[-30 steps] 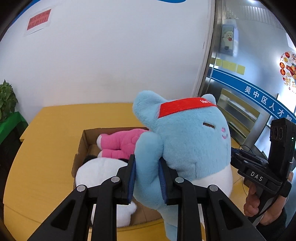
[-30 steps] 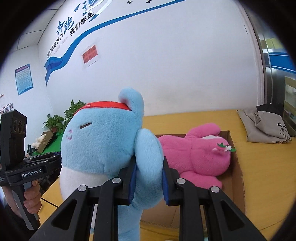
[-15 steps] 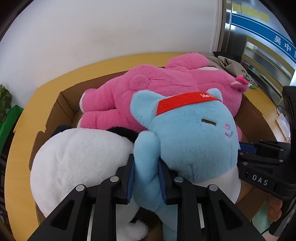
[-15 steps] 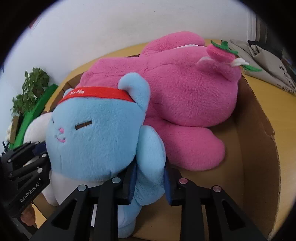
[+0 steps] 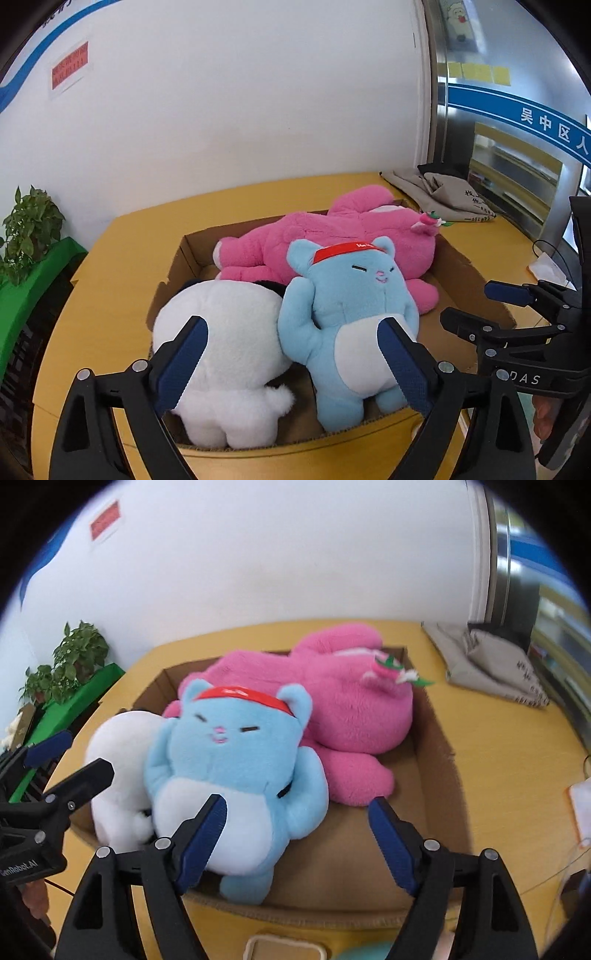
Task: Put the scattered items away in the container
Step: 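Carry the blue cat into the box beside the panda, open both grippers, then withdraw both grippers from the box toward the teal pig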
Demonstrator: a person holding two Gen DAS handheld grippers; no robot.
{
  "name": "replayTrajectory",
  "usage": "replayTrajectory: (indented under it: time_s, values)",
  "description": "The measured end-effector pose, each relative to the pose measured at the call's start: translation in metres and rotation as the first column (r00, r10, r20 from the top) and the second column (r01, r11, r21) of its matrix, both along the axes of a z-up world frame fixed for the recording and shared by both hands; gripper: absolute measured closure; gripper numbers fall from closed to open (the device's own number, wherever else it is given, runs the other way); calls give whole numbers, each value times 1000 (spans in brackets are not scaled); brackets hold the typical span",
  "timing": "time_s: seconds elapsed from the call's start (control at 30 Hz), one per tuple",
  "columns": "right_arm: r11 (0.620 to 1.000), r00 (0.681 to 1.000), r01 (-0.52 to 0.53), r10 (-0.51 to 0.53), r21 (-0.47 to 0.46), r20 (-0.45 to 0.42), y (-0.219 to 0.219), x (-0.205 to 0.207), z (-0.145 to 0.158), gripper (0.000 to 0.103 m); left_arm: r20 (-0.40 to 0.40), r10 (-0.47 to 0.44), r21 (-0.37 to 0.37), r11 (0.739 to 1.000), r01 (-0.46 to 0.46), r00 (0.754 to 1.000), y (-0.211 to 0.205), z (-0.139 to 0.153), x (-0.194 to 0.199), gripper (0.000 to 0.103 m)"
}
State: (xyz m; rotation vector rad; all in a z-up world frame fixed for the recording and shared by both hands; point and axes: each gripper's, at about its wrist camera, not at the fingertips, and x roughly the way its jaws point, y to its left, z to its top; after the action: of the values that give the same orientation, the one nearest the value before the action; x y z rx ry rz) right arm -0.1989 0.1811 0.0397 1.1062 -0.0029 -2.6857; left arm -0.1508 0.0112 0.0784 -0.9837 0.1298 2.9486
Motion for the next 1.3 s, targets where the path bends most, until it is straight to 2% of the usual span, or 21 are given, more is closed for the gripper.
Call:
replayTrajectory:
  time_s: [0.2,0.43,0.73,1.3]
  values:
    - [999,996,-11,14,40,-83,-6,58,30,24,-71,-7,29,1000,9,997,-2,24,63,3]
    - [998,995,-11,17,60,-100,-11,93,42,24,-104,-5,63,998,11,995,-1,38,104,3]
    - [997,994,-2,10,76,-111,-11,120,51,24,-101,-8,104,994,19,995,-1,41,122,3]
    - [998,995,32,-26,60,-93,0,126,46,24,-82,-28,110,993,37,996,2,37,124,3]
